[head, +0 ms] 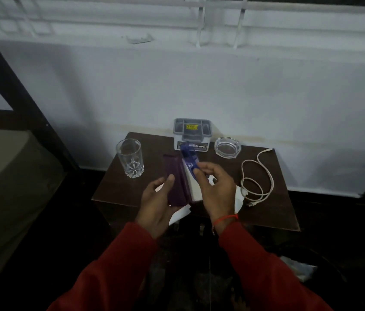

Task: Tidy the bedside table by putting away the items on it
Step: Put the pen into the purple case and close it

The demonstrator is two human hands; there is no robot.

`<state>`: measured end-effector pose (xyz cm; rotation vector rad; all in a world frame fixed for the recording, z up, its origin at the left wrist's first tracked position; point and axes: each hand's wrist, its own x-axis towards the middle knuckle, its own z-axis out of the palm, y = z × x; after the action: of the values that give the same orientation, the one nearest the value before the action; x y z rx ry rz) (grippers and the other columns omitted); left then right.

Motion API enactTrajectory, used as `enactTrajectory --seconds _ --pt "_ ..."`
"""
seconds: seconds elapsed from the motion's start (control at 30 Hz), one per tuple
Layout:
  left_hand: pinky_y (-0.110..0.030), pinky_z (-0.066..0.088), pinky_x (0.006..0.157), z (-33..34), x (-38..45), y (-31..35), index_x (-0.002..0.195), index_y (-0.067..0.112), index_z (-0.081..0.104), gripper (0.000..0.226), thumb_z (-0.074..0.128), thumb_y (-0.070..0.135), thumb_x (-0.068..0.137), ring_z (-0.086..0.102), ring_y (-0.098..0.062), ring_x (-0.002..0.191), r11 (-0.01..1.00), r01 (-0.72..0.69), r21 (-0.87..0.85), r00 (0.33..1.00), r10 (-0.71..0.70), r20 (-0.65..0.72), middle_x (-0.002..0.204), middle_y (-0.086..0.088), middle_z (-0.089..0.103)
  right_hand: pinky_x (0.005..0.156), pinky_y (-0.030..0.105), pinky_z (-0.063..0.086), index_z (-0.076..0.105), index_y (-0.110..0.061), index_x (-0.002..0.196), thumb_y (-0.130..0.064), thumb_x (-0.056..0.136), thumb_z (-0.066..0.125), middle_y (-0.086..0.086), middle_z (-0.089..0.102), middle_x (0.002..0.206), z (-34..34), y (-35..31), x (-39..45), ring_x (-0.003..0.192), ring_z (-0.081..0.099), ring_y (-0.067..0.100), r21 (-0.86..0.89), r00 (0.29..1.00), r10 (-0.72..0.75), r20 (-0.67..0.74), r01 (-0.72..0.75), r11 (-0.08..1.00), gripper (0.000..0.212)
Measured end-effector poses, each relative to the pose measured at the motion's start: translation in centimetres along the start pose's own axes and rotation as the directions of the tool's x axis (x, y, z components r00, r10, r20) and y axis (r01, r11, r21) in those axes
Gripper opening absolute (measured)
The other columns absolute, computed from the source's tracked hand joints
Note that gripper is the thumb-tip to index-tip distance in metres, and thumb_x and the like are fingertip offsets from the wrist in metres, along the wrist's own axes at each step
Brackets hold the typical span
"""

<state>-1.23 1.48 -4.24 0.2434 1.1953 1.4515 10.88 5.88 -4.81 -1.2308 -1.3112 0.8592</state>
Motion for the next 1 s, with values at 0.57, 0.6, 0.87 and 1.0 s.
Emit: enactTrajectory --seconds 0.57,0.6,0.87,1.0 --pt "-0.037 0.063 0.077 -0.2 2.3 -1.0 0.126 0.006 0.067 0.044 0.072 0.014 0.083 0.075 -0.019 0.091 0.985 0.132 -0.111 0.945 -0.091 0.314 0.112 -0.010 0.074 0.077 0.028 0.057 0.075 -0.023 0.091 -0.019 0.084 0.075 -0.013 0.072 0.079 0.2 1.7 0.5 0.080 0.068 -0.001 -0.111 0.998 0.058 -0.010 -0.059 0.992 0.009" --pt "-0.037 0.063 0.078 -0.2 2.4 -1.0 0.128 0.006 0.066 0.048 0.073 0.014 0.081 0.075 -0.020 0.091 0.987 0.119 -0.109 0.942 -0.078 0.326 0.112 -0.010 0.074 0.076 0.026 0.056 0.074 -0.024 0.091 -0.020 0.084 0.074 -0.017 0.070 0.077 0.3 1.7 0.5 0.079 0.067 -0.005 -0.126 0.999 0.048 -0.021 -0.050 0.991 0.008" --pt "-0.038 0.063 0.079 -0.8 2.5 -0.7 0.122 0.013 0.065 0.042 0.075 0.014 0.082 0.073 -0.020 0.091 0.994 0.047 -0.103 0.936 -0.008 0.353 0.105 -0.008 0.075 0.086 0.034 0.055 0.075 -0.024 0.091 -0.022 0.084 0.074 -0.005 0.072 0.087 0.2 1.6 0.1 0.098 0.066 0.021 -0.219 0.999 0.036 0.004 -0.034 0.975 0.007" --pt "-0.041 0.063 0.075 -1.1 2.4 -0.8 0.129 0.009 0.064 0.042 0.072 0.011 0.088 0.075 -0.022 0.094 0.998 0.029 -0.061 0.947 -0.008 0.322 0.114 -0.011 0.074 0.084 0.005 0.039 0.079 -0.023 0.092 -0.023 0.086 0.075 0.000 0.053 0.102 -0.5 1.8 0.3 0.104 0.055 0.021 -0.331 0.999 -0.027 0.026 0.034 0.943 0.008"
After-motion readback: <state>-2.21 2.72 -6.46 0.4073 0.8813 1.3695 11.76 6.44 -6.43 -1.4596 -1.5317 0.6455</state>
